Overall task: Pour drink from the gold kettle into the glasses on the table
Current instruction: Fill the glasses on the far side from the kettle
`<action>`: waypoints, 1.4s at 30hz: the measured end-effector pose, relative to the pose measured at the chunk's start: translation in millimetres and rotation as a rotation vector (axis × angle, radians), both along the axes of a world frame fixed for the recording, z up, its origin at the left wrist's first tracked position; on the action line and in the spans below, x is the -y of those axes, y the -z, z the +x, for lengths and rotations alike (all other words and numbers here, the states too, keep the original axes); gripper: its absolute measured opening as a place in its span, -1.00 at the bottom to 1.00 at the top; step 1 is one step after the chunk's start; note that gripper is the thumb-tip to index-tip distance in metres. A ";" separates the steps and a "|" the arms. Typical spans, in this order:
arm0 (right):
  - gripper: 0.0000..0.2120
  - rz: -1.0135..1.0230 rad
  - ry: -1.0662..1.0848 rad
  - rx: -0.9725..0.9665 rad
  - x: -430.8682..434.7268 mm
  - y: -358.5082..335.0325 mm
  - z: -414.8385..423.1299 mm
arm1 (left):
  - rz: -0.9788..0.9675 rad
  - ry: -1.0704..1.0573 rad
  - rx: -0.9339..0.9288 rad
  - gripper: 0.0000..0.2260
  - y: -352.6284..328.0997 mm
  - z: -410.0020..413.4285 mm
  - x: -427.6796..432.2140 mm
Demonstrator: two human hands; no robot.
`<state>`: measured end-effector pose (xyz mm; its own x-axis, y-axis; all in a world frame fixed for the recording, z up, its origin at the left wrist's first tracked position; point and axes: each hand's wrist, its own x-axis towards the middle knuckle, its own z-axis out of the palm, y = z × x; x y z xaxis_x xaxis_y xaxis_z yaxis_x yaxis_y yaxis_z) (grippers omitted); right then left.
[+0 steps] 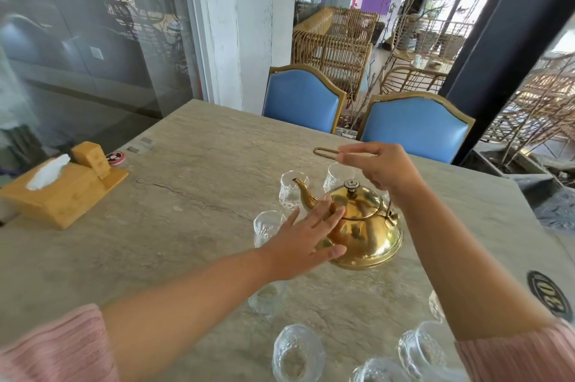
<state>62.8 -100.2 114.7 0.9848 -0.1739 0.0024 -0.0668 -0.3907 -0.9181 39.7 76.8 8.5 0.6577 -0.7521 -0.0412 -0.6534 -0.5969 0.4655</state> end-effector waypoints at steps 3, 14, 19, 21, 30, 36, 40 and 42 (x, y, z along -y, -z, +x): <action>-0.77 -0.086 -0.086 0.001 -4.7 -6.0 -5.5 | 0.015 0.020 -0.037 -0.39 -0.7 -10.1 -1.7; -0.78 -0.332 -0.319 -0.060 -39.6 -6.1 0.7 | -0.009 -0.013 -0.080 -0.37 14.5 -34.1 -13.5; -0.81 -0.408 -0.347 -0.088 -51.5 -5.8 4.1 | -0.023 -0.021 -0.101 -0.40 15.3 -39.5 -16.0; -0.81 -0.433 -0.361 -0.095 -53.8 -7.3 4.6 | -0.039 -0.024 -0.119 -0.40 14.5 -41.2 -16.1; -0.78 -0.521 -0.387 -0.133 -66.4 -10.9 6.4 | -0.130 -0.035 -0.209 -0.46 14.0 -46.7 -16.9; -0.79 -0.545 -0.381 -0.122 -69.4 -14.8 5.2 | -0.133 -0.041 -0.223 -0.45 10.4 -46.2 -18.6; -0.82 -0.563 -0.390 -0.123 -71.9 -16.6 5.1 | -0.145 -0.048 -0.231 -0.45 10.6 -47.3 -18.3; -0.81 -0.572 -0.389 -0.127 -73.2 -17.2 5.4 | -0.150 -0.048 -0.233 -0.45 10.5 -47.4 -19.0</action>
